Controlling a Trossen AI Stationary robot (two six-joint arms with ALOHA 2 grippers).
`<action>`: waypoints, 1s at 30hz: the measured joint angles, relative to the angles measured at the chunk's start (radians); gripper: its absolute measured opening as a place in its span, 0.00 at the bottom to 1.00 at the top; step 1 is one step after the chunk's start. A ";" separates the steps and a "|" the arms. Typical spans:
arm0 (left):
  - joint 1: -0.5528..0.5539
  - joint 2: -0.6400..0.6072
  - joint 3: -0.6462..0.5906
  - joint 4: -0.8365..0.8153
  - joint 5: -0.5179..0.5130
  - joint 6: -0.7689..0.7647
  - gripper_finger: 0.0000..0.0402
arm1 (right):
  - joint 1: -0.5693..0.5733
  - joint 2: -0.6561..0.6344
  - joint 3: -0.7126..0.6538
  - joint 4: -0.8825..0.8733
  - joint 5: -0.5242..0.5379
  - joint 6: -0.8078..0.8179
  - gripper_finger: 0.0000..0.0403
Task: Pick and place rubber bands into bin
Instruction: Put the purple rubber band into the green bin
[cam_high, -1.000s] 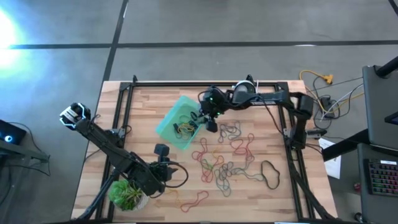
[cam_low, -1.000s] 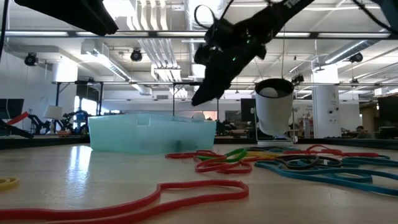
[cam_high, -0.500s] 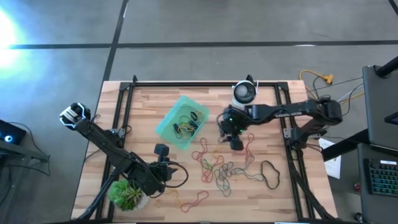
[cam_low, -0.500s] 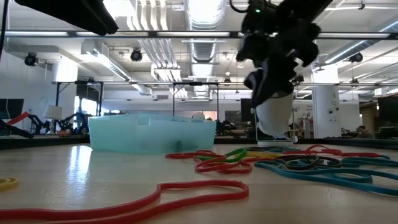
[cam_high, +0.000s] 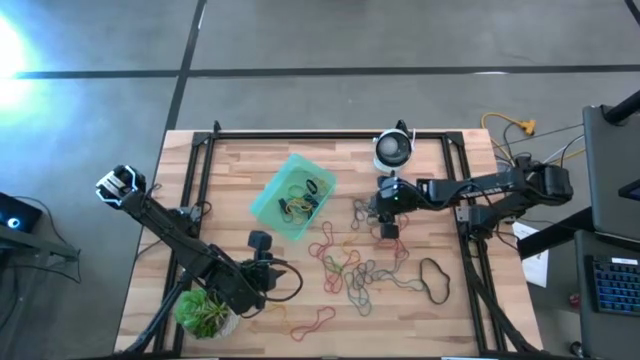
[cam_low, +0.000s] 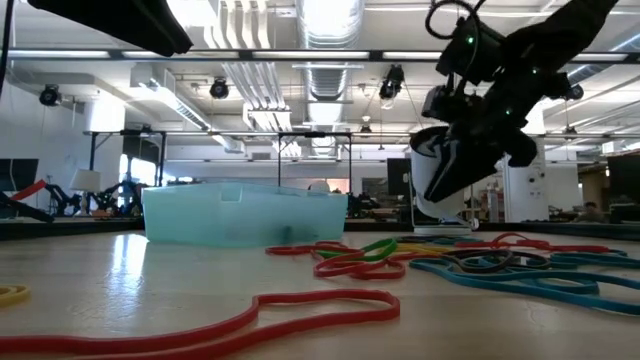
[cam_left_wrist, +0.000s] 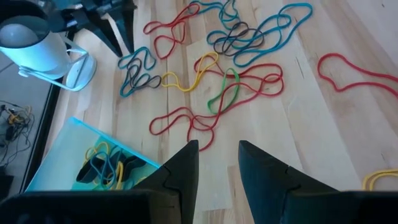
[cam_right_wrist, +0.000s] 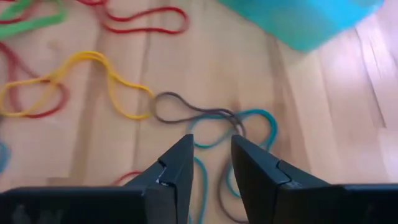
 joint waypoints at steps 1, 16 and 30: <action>0.000 0.000 0.000 -0.001 -0.001 0.000 0.24 | -0.014 0.004 -0.007 0.011 0.000 0.004 0.25; 0.000 0.000 0.000 -0.004 -0.003 0.001 0.24 | -0.107 0.140 -0.013 0.090 -0.031 0.007 0.23; 0.000 0.000 -0.001 -0.003 -0.003 0.001 0.24 | -0.145 0.226 0.006 0.104 -0.049 0.009 0.16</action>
